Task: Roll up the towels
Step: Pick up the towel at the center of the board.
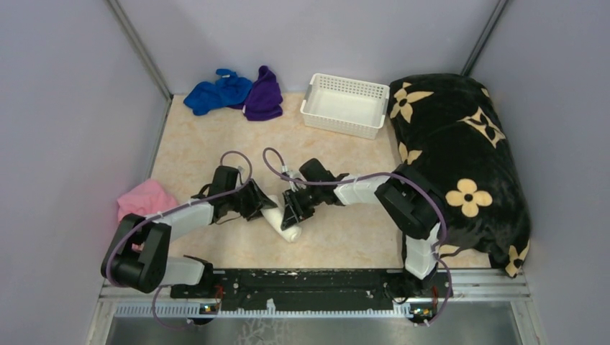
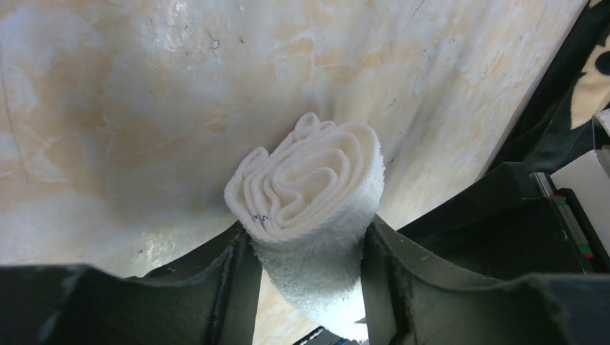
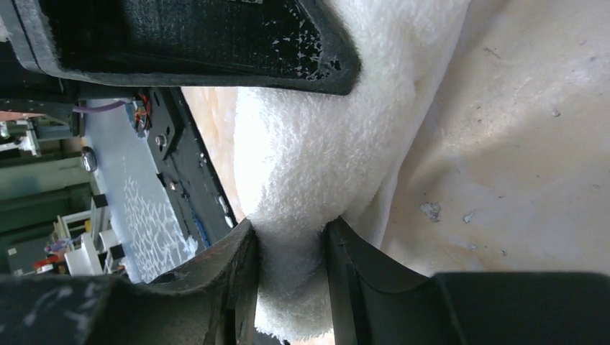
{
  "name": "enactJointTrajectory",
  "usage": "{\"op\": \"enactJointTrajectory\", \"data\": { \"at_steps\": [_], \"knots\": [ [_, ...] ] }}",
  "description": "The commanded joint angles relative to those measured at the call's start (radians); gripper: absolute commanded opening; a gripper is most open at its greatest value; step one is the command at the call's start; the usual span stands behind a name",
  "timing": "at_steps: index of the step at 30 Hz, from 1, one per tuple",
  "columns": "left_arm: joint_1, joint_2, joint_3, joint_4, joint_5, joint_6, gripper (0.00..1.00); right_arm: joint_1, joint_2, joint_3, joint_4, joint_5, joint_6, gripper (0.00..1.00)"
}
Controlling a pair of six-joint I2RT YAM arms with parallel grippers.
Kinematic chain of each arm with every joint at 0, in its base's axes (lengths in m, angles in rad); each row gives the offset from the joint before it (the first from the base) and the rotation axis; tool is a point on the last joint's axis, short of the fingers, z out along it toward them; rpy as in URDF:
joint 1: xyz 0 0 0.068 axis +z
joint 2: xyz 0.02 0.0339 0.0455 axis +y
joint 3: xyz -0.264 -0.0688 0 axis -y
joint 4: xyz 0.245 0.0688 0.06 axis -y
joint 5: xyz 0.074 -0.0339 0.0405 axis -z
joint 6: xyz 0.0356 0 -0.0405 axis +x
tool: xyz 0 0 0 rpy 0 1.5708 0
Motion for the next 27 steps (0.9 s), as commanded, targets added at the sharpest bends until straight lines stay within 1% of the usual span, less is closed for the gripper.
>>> {"op": "enactJointTrajectory", "data": {
  "at_steps": [1,6,7,9,10,11,14,18,22,27],
  "knots": [
    [-0.002,0.040,-0.022,0.011,0.000,0.006,0.51,0.026,-0.027,0.015,-0.168,0.159,-0.053,0.40],
    [-0.002,0.043,-0.024,-0.035,-0.045,0.034,0.49,0.125,-0.177,0.106,-0.359,0.532,-0.121,0.58],
    [-0.002,0.043,-0.024,-0.042,-0.052,0.038,0.49,0.151,-0.192,0.124,-0.380,0.630,-0.133,0.60],
    [-0.002,0.046,-0.024,-0.053,-0.061,0.044,0.50,0.204,-0.207,0.162,-0.416,0.760,-0.160,0.63],
    [-0.003,0.046,-0.022,-0.055,-0.063,0.046,0.50,0.231,-0.207,0.179,-0.427,0.811,-0.173,0.74],
    [-0.003,0.049,-0.020,-0.058,-0.063,0.049,0.50,0.256,-0.203,0.201,-0.436,0.863,-0.186,0.79],
    [-0.004,0.058,-0.013,-0.064,-0.067,0.055,0.50,0.339,-0.177,0.236,-0.437,0.972,-0.220,0.80],
    [-0.005,0.070,-0.004,-0.070,-0.070,0.058,0.51,0.407,-0.110,0.285,-0.449,1.063,-0.244,0.80],
    [-0.007,0.075,-0.002,-0.071,-0.073,0.058,0.52,0.457,-0.009,0.339,-0.490,1.149,-0.264,0.75],
    [-0.007,0.085,0.003,-0.074,-0.073,0.061,0.52,0.502,0.056,0.364,-0.496,1.184,-0.272,0.69]
  ]
}}
